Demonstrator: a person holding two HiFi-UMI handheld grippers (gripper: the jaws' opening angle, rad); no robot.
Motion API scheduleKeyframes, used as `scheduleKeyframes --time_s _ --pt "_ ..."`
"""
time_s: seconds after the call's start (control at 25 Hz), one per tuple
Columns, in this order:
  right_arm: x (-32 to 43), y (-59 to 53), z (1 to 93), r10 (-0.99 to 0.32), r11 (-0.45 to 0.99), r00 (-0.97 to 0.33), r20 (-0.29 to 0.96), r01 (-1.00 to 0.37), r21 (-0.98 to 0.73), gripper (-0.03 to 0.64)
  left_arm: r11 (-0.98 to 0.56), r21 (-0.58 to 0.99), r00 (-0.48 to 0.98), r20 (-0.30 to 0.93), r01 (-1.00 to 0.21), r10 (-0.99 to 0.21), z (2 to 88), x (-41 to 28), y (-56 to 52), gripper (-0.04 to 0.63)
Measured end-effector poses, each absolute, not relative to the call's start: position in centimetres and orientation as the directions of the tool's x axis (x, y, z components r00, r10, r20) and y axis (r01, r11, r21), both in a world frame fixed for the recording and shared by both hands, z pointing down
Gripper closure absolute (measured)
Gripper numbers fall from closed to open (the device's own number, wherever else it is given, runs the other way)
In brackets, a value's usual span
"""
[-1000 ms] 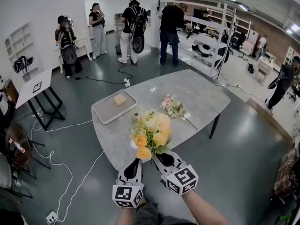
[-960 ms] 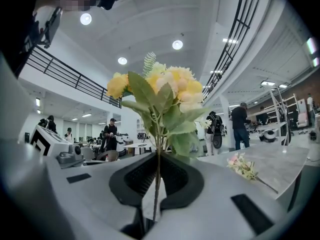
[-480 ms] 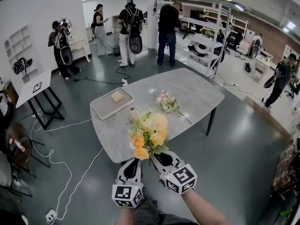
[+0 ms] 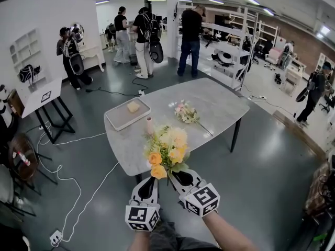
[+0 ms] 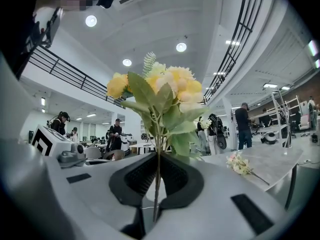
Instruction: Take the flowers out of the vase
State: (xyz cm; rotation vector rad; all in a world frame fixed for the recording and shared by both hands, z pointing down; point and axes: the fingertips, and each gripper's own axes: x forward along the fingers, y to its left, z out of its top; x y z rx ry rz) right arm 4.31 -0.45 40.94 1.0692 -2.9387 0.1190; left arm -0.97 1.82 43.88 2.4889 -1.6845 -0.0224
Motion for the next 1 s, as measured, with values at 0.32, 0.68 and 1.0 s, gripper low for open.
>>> scheduleKeyframes --time_s 0.32,0.68,1.0 --pt "4.4 1.9 41.0 -0.631 0.772 -0.775 0.034 -0.632 -0.067 0.584 -0.351 0.126 0.361 0.057 -0.928 -0.931 43.9 -0.8 4.4 0.571" --pt "3.8 2.7 40.9 -0.627 0.775 -0.778 0.032 -0.627 -0.074 0.584 -0.368 0.121 0.377 0.063 -0.922 -0.924 43.6 -0.6 5.2 0.571" --pt "3.6 2.8 41.0 -0.64 0.762 -0.767 0.043 -0.641 -0.09 0.584 -0.379 0.125 0.39 0.077 -0.917 -0.918 43.4 -1.1 5.2 0.571"
